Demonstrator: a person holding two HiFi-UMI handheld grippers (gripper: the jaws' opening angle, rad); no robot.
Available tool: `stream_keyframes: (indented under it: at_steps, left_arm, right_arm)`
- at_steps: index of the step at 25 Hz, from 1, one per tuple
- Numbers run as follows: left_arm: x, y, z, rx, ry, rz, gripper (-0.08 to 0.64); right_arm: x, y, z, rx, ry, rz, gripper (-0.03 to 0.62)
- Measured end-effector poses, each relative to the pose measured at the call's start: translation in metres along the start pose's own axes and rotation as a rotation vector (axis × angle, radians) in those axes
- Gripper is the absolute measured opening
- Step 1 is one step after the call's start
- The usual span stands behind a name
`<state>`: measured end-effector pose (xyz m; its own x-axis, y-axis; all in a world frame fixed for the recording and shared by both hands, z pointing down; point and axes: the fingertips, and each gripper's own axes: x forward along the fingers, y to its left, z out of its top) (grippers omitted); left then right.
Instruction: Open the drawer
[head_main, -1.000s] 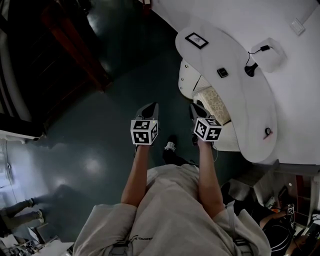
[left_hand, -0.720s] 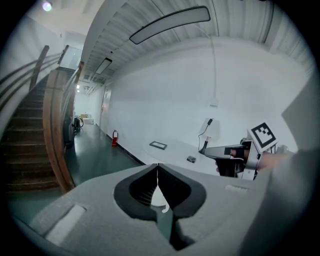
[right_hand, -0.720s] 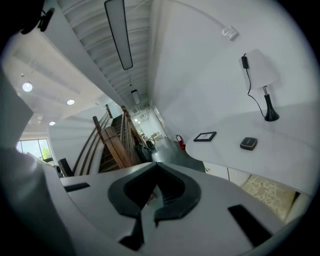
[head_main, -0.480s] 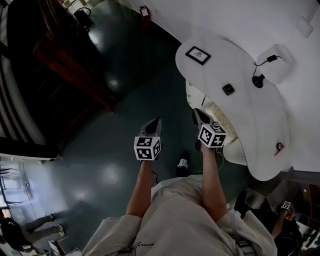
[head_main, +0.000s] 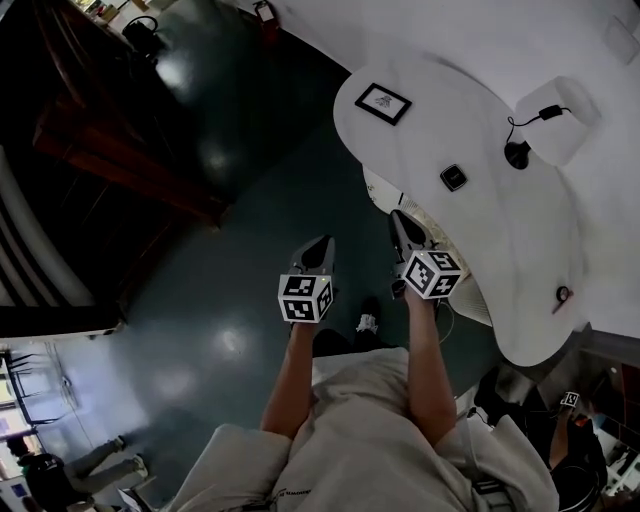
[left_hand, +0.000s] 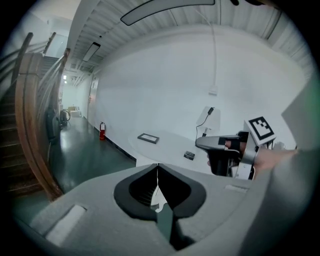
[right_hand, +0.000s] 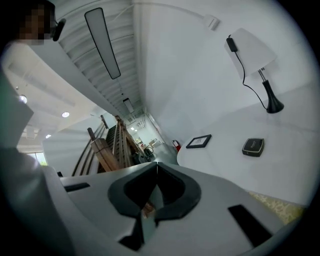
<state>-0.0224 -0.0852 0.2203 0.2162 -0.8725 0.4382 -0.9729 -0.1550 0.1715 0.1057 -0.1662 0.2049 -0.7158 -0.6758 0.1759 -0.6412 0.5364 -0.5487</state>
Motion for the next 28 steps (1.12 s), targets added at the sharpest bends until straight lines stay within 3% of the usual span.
stream_keyframes:
  at_steps: [8, 13, 16, 20, 24, 26, 28]
  left_arm:
    - [0.033, 0.01, 0.021, 0.016, -0.021, -0.048, 0.011]
    - [0.049, 0.025, 0.033, 0.096, -0.064, -0.071, 0.011]
    - [0.052, 0.036, 0.027, 0.154, -0.055, -0.09, 0.011]
    - [0.064, 0.053, 0.02, 0.147, -0.049, -0.093, 0.011]
    - [0.068, 0.059, 0.028, 0.136, -0.101, -0.078, 0.011]
    - [0.07, 0.058, 0.024, 0.119, -0.099, -0.097, 0.011]
    - [0.067, 0.056, 0.017, 0.114, -0.088, -0.127, 0.011]
  right_arm:
    - [-0.002, -0.005, -0.026, -0.084, 0.08, -0.076, 0.015]
    - [0.021, -0.007, -0.069, -0.213, 0.241, -0.152, 0.015]
    - [0.035, -0.005, -0.075, -0.286, 0.223, -0.217, 0.015]
    - [0.042, -0.009, -0.056, -0.336, 0.147, -0.305, 0.015]
    - [0.05, -0.008, -0.06, -0.303, 0.162, -0.259, 0.015]
    - [0.056, -0.003, -0.073, -0.379, 0.213, -0.229, 0.015]
    - [0.057, -0.004, -0.081, -0.461, 0.238, -0.254, 0.015]
